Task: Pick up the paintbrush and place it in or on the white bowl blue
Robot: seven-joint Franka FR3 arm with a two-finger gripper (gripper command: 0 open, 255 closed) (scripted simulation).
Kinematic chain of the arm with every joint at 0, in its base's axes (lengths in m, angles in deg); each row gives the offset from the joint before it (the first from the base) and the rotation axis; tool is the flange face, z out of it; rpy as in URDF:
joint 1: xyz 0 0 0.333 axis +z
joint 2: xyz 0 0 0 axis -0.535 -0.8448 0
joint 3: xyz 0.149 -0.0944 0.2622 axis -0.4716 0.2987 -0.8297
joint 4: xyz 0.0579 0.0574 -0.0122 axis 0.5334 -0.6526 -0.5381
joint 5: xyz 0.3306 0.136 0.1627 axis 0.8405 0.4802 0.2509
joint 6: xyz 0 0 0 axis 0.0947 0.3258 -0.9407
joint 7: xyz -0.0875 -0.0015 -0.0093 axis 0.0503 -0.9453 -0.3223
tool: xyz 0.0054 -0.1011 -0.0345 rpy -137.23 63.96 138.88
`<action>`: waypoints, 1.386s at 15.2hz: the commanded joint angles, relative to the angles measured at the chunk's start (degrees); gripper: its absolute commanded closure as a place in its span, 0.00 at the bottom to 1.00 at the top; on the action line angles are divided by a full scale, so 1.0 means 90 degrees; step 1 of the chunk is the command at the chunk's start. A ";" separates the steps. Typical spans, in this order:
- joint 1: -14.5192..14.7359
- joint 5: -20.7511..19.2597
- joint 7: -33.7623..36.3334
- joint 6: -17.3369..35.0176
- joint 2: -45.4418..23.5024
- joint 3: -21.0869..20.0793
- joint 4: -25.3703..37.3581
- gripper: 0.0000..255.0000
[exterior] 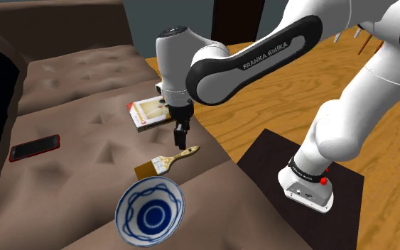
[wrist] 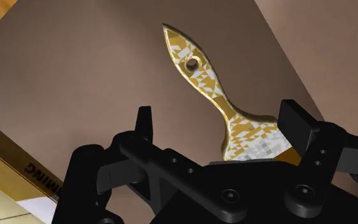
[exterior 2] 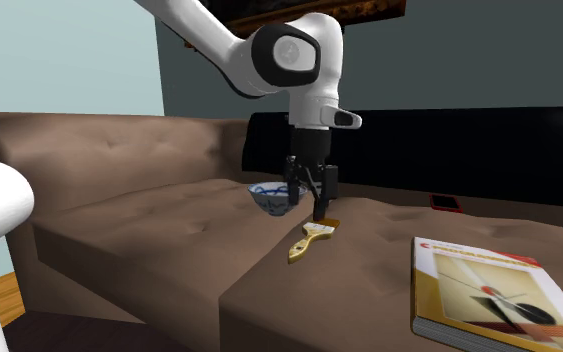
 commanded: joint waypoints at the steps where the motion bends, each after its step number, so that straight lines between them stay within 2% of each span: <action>1: 0.0092 -0.0214 0.0172 0.0224 -0.0410 -0.0165 0.0205 0.00; 6: 0.0394 -0.0901 0.0641 0.0602 -0.1455 -0.0429 0.0828 0.00; 14: 0.0448 -0.1157 0.0818 0.1197 -0.1814 -0.0368 0.0534 0.00; 21: 0.0448 -0.1157 0.0818 0.1197 -0.1814 -0.0367 0.0534 0.00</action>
